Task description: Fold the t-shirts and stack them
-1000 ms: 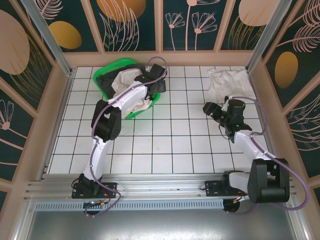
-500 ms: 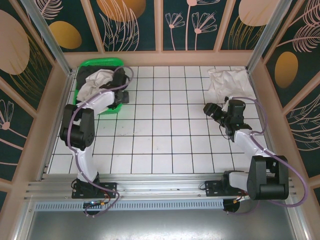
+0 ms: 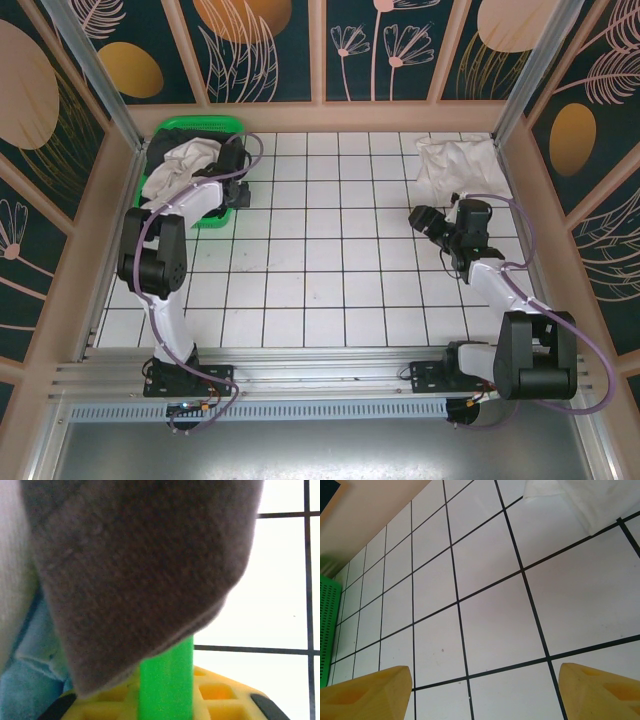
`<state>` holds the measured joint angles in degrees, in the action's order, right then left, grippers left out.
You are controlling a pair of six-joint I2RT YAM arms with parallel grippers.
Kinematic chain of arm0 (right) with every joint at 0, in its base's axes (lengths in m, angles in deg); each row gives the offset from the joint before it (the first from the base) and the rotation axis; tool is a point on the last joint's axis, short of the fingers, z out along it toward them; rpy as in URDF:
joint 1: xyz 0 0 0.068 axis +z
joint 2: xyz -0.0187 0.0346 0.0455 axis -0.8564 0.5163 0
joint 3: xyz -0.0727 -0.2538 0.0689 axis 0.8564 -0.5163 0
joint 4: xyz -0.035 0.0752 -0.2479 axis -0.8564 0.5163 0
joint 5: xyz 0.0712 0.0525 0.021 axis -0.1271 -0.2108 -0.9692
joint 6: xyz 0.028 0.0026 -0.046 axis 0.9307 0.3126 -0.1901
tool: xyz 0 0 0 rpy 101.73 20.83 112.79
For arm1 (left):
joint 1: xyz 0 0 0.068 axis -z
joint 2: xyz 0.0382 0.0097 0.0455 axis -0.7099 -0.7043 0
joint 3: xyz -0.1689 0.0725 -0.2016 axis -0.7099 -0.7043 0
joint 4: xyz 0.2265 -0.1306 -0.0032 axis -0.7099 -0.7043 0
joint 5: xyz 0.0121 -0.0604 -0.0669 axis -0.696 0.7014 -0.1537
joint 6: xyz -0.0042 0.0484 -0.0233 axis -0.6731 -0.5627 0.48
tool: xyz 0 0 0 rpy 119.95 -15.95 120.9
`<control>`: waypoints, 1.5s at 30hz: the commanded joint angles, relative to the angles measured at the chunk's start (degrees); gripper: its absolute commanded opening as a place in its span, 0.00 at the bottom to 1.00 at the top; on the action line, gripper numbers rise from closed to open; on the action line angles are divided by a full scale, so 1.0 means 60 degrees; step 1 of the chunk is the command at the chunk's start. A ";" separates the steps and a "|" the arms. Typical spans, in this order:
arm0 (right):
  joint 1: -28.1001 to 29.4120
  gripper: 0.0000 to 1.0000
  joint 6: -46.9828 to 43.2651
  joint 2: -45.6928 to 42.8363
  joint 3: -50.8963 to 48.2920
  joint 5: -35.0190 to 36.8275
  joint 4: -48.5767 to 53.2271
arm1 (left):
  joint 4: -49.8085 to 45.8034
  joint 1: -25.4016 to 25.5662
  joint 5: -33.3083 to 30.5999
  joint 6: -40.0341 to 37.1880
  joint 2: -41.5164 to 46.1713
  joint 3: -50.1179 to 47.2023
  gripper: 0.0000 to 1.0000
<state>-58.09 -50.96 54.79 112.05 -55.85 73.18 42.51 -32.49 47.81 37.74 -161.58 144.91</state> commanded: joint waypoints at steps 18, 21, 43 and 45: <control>-0.0254 0.70 0.0044 -0.0236 0.0786 0.0474 0.0511 | 0.0667 -0.2542 -0.0516 -0.2219 -0.0016 0.0224 0.00; -0.0239 0.69 0.0016 -0.0333 0.0980 0.0573 0.0756 | 0.0532 -0.2547 -0.0189 -0.2231 -0.0003 0.0480 0.17; 0.0622 0.67 -0.0192 -0.0461 0.0783 0.0620 0.0101 | -0.0604 -0.2917 -0.1116 -0.0069 0.0595 0.2218 0.70; 0.0633 0.67 -0.0198 -0.0411 0.0728 0.0444 -0.0015 | -0.0730 -0.3056 -0.1113 -0.0070 0.0054 0.2906 0.65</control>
<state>-54.77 -51.61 51.79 117.45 -51.23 76.42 41.55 -49.61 43.68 36.86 -156.90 158.64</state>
